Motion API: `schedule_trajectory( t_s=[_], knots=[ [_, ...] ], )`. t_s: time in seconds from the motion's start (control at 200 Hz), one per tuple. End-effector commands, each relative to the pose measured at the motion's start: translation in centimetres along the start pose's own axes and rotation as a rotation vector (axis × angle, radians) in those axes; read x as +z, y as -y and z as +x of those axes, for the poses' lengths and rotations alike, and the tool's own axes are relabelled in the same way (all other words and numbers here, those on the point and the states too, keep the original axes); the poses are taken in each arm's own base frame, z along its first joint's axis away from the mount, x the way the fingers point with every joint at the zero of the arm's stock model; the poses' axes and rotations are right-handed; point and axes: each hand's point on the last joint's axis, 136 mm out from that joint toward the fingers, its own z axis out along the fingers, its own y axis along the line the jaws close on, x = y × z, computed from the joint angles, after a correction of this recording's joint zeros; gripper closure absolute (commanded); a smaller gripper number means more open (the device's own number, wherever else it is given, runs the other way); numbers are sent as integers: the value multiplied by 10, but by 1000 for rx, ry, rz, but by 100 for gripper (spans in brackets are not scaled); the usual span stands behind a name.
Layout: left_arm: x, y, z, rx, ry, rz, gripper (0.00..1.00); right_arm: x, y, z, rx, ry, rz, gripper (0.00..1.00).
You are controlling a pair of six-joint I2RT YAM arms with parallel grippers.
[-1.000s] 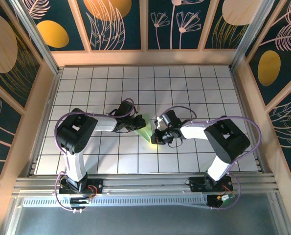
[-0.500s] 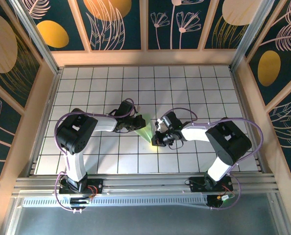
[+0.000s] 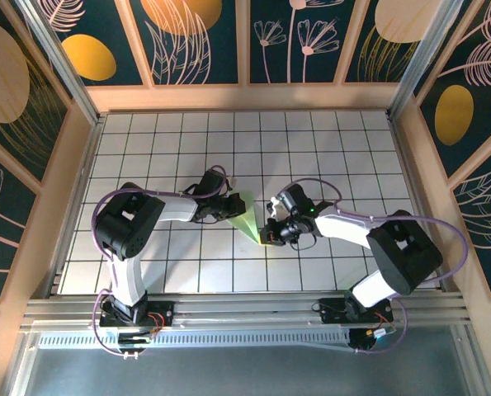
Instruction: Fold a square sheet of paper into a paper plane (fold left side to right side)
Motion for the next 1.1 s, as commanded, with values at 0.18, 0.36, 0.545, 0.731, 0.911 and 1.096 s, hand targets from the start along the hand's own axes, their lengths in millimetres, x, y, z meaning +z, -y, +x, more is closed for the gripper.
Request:
schedule_trajectory(
  t_s=[0.18,0.36,0.545,0.731,0.911,1.096],
  knots=[
    [6,-48,17,-60,-34,-161,100,13,-15,-42,-50,70,-59,100],
    [6,-49,18,-61,-38,-162,100,32,-12,-54,-61,64,-44,100],
    [7,-50,19,-65,-40,-163,100,43,-8,-62,-71,57,-18,100],
    [8,-50,19,-66,-40,-164,100,52,2,-67,-66,48,22,100],
    [8,-51,19,-65,-38,-167,100,58,22,-58,-22,23,85,100],
    [6,-51,17,-65,-28,-173,100,59,41,-24,38,-45,113,100]
  ],
)
